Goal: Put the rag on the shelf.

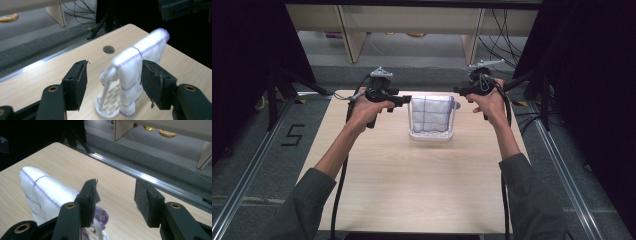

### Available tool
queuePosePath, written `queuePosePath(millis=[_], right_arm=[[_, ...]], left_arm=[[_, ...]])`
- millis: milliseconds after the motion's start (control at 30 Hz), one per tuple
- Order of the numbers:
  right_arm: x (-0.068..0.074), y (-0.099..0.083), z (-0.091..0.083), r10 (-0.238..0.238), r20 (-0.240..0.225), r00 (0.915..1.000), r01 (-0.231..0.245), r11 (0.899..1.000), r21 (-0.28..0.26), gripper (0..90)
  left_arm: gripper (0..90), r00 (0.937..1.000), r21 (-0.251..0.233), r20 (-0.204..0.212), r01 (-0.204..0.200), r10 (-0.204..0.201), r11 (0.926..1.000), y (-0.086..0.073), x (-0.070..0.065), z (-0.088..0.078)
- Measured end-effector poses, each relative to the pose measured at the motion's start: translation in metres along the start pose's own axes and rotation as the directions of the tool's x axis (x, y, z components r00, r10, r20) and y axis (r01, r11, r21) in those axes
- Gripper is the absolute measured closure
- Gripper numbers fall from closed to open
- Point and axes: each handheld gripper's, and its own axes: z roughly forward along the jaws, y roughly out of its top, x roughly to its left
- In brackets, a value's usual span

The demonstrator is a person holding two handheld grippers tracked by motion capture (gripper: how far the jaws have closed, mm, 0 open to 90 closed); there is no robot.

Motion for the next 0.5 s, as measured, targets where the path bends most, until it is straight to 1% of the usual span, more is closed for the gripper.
queuePosePath(millis=[33, 100, 133, 167, 200, 233, 267, 333, 367, 400, 467, 500], right_arm=[[0.002, -0.001, -0.002, 0.009, -0.011, 0.9999, -0.009, 1.000, -0.010, 53.0], [0.003, -0.003, -0.007, 0.001, -0.023, 0.9997, -0.001, 1.000, -0.014, 52.8], [0.004, -0.004, -0.010, -0.009, -0.016, 0.9998, 0.009, 1.000, -0.006, 52.6], [0.005, -0.004, -0.012, -0.013, -0.018, 0.9997, 0.013, 1.000, -0.001, 52.5], [0.006, -0.006, -0.014, -0.008, -0.020, 0.9998, 0.008, 1.000, -0.015, 52.5], [0.007, -0.009, -0.018, -0.006, -0.033, 0.9994, 0.005, 1.000, -0.028, 52.5], [0.007, -0.009, -0.018, -0.006, -0.033, 0.9994, 0.005, 1.000, -0.028, 52.5], [0.010, -0.013, -0.022, -0.009, -0.041, 0.9991, 0.008, 1.000, -0.025, 52.4], [0.011, -0.015, -0.024, -0.015, -0.043, 0.9989, 0.014, 0.999, -0.029, 52.4], [0.013, -0.019, -0.029, 0.000, -0.051, 0.9987, -0.001, 1.000, -0.023, 52.4], [0.014, -0.022, -0.031, 0.005, -0.053, 0.9986, -0.006, 1.000, -0.025, 52.3], [0.015, -0.024, -0.032, 0.008, -0.066, 0.9978, -0.010, 1.000, -0.022, 51.8]], left_arm=[[37.1, 1.0000, -0.001, 0.004, -0.003, 0.003, 1.0000, -0.002, -0.001, -0.002], [36.5, 0.9999, 0.006, 0.004, -0.016, 0.016, 0.9999, -0.006, -0.003, -0.005], [36.4, 0.9998, 0.009, 0.012, -0.016, 0.016, 0.9998, -0.008, -0.005, -0.007], [35.9, 0.9996, 0.002, 0.025, -0.014, 0.014, 0.9999, -0.011, -0.007, -0.009], [35.7, 0.9995, 0.001, 0.027, -0.016, 0.016, 0.9999, -0.012, -0.008, -0.010], [35.5, 0.9995, -0.002, 0.028, -0.017, 0.017, 0.9999, -0.016, -0.010, -0.014], [35.5, 0.9995, -0.002, 0.028, -0.017, 0.017, 0.9999, -0.016, -0.010, -0.014], [35.1, 0.9991, -0.005, 0.041, -0.011, 0.011, 0.9999, -0.019, -0.011, -0.017], [34.7, 0.9993, -0.011, 0.037, -0.007, 0.008, 0.9999, -0.021, -0.012, -0.018], [34.6, 0.9988, -0.017, 0.049, -0.008, 0.009, 0.9998, -0.024, -0.015, -0.021], [34.6, 0.9988, -0.018, 0.047, -0.013, 0.013, 0.9998, -0.027, -0.017, -0.022], [34.5, 0.9983, -0.013, 0.054, -0.019, 0.019, 0.9997, -0.029, -0.019, -0.023]])
